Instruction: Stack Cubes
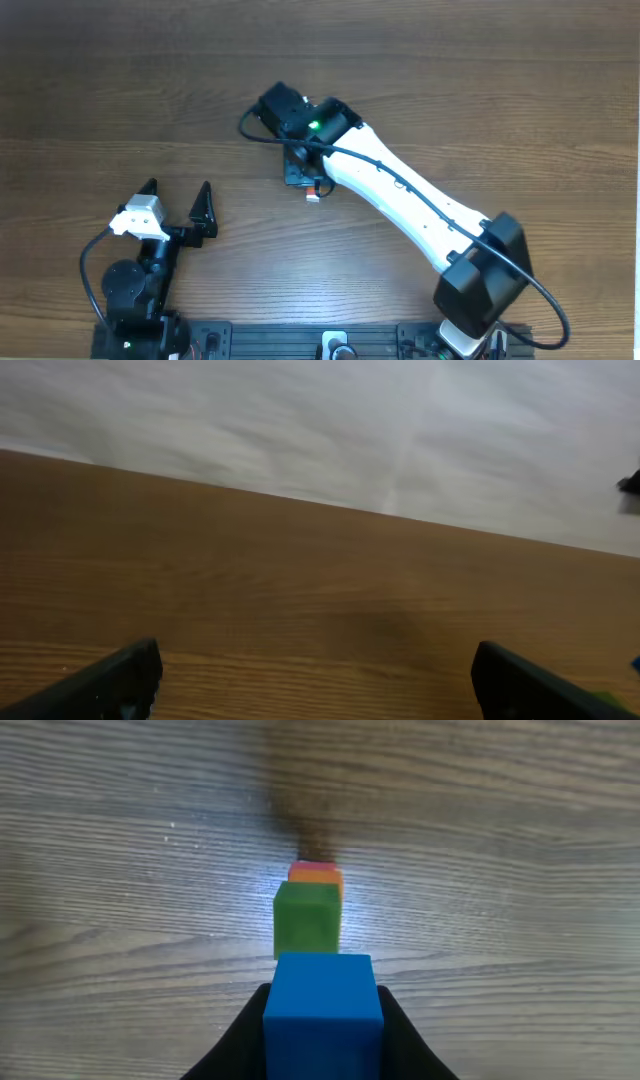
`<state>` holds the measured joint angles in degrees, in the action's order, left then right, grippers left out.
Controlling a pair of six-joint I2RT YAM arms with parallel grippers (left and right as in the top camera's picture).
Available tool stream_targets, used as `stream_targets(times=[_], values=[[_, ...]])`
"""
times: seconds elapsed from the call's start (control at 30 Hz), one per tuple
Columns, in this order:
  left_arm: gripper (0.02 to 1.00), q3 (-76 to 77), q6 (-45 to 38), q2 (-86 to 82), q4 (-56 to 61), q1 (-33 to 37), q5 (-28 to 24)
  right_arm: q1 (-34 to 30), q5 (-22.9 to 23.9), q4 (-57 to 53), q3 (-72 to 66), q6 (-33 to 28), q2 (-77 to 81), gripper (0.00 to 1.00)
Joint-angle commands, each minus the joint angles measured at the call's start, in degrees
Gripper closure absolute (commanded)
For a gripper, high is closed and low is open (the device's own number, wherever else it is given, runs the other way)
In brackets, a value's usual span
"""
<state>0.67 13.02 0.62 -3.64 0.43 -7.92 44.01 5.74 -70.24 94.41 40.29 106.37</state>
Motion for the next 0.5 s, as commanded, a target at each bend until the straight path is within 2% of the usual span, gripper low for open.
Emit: stream_targets(times=[0.03,0.5], values=[[0.018,-0.33,-0.81,-0.46,-0.02,0.28,0.48,0.39,-0.13,0.24,1.14,1.75,2.29,0.871],[0.018,-0.33,-0.81,-0.46,-0.02,0.28,0.48,0.39,-0.33,1.9,1.14,1.68,4.24,0.86]])
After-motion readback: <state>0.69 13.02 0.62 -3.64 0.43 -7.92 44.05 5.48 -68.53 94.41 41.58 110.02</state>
